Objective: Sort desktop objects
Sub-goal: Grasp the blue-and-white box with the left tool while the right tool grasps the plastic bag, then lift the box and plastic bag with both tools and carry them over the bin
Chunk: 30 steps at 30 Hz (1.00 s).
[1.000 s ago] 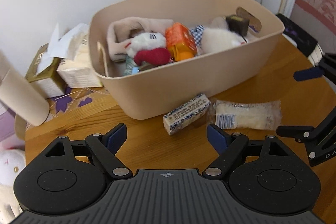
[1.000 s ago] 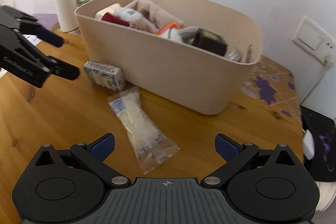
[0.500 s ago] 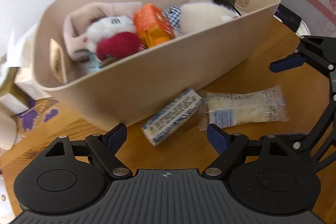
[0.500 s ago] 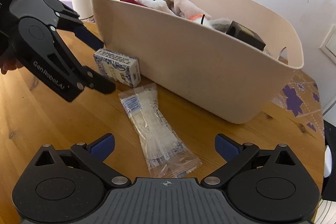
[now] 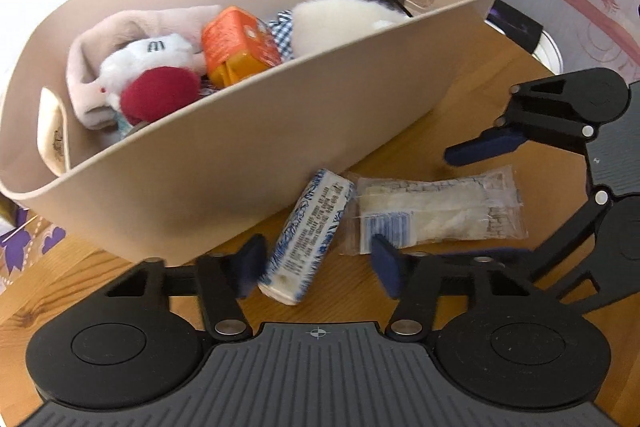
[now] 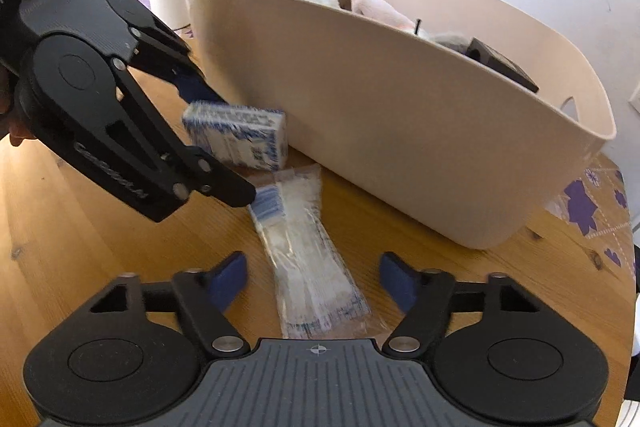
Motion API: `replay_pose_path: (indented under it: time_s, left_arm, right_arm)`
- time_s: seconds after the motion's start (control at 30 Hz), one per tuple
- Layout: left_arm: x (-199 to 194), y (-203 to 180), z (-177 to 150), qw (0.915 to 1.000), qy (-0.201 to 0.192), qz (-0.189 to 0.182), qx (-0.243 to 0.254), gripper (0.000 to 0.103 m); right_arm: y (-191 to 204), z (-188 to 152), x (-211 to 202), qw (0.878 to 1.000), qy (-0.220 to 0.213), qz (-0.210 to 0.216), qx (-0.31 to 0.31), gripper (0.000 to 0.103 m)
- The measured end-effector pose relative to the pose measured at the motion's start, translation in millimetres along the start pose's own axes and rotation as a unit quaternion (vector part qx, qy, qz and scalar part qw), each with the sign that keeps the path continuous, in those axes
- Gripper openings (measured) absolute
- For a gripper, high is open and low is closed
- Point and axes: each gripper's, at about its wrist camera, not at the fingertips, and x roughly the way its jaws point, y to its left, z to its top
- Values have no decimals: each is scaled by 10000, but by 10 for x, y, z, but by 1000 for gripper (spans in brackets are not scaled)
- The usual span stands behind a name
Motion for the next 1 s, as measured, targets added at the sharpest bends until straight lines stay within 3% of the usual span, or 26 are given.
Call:
replay_pose_path:
  time_s: [0.07,0.1,0.13,0.87,1.0]
  left_arm:
    - [-6,-21,-2,10000,-11,-24,64,37]
    - [9,-15,-4,9999,22,-42,91,26]
    - [14,-23,-4,9999,64,-43,112,22]
    - [-400,-193,-372,9998,144,20,120,19]
    - [-536,-219,-412,9999,71,64,91,19]
  right_arm:
    - [12,-7,-22,10000,-16,39,28,52]
    - [15,-14,-36,10000,-20,53,61,40]
    - [21,-22,-50,9999,-13,98,73,34]
    - [274,-451,-599,9999,-3,-12,147,27]
    - [127,-542,-734,9998,-36,-73,155,27]
